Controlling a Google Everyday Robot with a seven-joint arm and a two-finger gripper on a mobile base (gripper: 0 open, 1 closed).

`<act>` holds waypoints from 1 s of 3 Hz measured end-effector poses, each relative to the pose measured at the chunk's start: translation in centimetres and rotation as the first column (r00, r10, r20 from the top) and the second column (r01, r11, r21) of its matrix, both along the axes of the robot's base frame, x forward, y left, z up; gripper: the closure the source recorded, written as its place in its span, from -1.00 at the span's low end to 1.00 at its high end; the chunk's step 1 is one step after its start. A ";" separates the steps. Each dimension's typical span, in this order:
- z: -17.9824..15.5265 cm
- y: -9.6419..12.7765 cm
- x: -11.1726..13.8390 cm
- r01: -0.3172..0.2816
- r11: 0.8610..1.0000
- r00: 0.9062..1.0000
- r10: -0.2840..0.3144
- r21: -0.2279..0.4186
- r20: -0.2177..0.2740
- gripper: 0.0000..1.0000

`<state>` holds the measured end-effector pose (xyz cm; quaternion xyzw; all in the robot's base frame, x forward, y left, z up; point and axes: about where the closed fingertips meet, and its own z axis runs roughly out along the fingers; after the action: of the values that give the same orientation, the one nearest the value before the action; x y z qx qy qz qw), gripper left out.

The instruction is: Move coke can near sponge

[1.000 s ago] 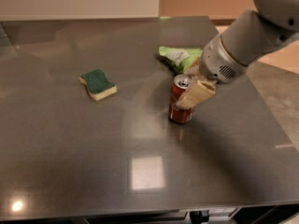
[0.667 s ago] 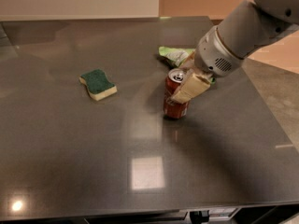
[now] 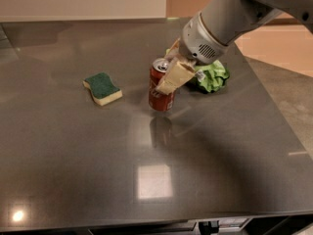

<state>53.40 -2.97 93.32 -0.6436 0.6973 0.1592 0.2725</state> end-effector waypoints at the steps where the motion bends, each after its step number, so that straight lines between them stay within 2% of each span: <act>1: -0.3 3.0 1.0 -0.041 0.999 0.999 0.041 0.003 -0.005 1.00; 3: -1.7 7.8 2.3 -0.109 0.994 0.994 0.109 0.006 -0.026 1.00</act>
Offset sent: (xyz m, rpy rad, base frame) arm 0.0258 0.0907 -0.0208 -0.0055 0.0329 0.1258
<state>55.73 4.85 91.66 -0.6780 0.6644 0.1837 0.2555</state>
